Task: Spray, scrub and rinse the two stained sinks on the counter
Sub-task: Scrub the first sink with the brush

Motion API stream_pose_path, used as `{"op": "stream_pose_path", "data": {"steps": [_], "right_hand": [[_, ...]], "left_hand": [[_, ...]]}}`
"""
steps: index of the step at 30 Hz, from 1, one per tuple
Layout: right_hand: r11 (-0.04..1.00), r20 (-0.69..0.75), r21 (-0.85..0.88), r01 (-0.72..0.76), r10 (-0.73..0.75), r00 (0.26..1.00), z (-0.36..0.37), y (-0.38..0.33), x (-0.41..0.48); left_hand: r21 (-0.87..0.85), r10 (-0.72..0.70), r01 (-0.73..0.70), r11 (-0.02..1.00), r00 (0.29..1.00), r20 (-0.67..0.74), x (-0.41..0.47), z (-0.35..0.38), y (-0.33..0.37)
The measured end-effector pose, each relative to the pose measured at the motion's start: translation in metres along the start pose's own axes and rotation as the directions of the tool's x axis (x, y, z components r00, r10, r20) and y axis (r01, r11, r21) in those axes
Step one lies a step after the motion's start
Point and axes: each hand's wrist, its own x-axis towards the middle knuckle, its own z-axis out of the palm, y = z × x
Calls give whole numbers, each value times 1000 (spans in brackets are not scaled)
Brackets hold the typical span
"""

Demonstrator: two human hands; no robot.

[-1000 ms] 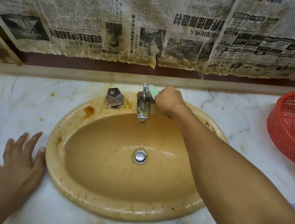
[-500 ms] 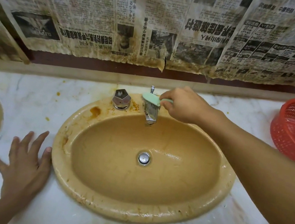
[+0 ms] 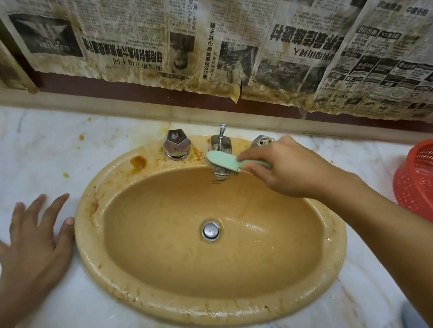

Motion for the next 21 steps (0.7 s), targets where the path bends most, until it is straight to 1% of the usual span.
{"op": "stream_pose_path", "data": {"steps": [2, 3, 5, 10, 14, 17, 21], "right_hand": [[1000, 8, 12, -12, 12, 1000, -3, 4, -16], [1000, -12, 10, -22, 22, 1000, -4, 8, -12], [999, -30, 3, -45, 45, 999, -5, 9, 12], [995, 12, -86, -48, 49, 999, 9, 7, 78], [994, -2, -111, -18, 18, 1000, 3, 28, 60], [987, -4, -155, -47, 47, 999, 2, 50, 48], [993, -26, -102, -58, 55, 998, 11, 41, 60]], "left_hand": [[-12, -7, 7, 1000, 1000, 1, -1, -1, 2], [-17, -10, 10, 1000, 1000, 1, -2, -1, 4], [-20, -14, 14, 1000, 1000, 3, -2, -1, 5], [-16, -4, 4, 1000, 1000, 0, 0, -2, 3], [-3, 5, -5, 1000, 1000, -1, 0, -1, 1], [-4, -12, 12, 1000, 1000, 8, 0, 1, 4], [12, -10, 10, 1000, 1000, 5, 1, 2, 0]]}}
